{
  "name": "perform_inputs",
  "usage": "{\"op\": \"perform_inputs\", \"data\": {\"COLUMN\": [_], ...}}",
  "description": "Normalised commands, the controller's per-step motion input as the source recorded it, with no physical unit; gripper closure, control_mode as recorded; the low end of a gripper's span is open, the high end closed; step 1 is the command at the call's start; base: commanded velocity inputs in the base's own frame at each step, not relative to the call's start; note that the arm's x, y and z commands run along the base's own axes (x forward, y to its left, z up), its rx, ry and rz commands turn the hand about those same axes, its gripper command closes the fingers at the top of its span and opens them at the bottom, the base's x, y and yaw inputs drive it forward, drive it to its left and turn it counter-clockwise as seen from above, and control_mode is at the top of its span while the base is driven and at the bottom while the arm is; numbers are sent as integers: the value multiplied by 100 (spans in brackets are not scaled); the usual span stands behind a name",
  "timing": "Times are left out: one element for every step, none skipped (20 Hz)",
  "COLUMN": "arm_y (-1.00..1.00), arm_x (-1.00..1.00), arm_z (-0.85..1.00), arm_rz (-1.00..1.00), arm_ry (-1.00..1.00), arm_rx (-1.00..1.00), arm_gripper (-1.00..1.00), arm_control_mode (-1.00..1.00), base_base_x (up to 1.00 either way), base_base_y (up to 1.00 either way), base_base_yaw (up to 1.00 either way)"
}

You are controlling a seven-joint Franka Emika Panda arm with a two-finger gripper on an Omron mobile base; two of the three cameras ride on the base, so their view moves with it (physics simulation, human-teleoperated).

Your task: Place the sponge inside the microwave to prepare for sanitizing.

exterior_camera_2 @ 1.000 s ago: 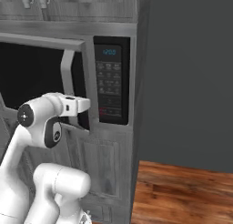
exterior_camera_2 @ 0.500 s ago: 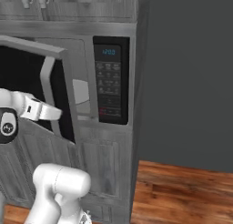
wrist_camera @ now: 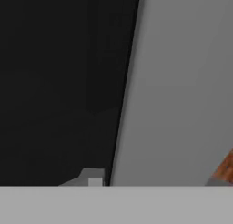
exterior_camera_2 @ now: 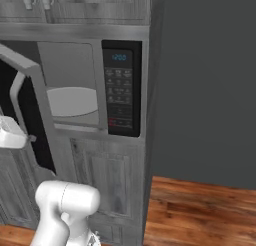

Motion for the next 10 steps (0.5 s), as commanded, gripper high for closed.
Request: {"op": "perform_inputs", "data": {"arm_y": [100, 100, 100, 100, 100, 100, 100, 100, 100, 100], "arm_x": [0, 0, 0, -4, -5, -5, -3, 0, 0, 0], "arm_z": [-100, -100, -100, -100, -100, -100, -100, -100, -100, -100], "arm_rz": [-11, -11, -11, -10, -11, -11, -12, -13, -13, -12], "arm_ry": [0, 0, 0, 0, 0, 0, 0, 0, 0, 0], "arm_rx": [0, 0, -1, -2, -2, -3, -3, -4, -3, -4], "arm_gripper": [100, 100, 100, 100, 100, 100, 100, 100, 100, 100], "arm_control_mode": [-100, -100, -100, -100, -100, -100, -100, -100, -100, -100], "base_base_x": [0, 0, 0, 0, 0, 0, 0, 0, 0, 0], "base_base_y": [0, 0, 0, 0, 0, 0, 0, 0, 0, 0], "base_base_yaw": [0, 0, 0, 0, 0, 0, 0, 0, 0, 0]}}
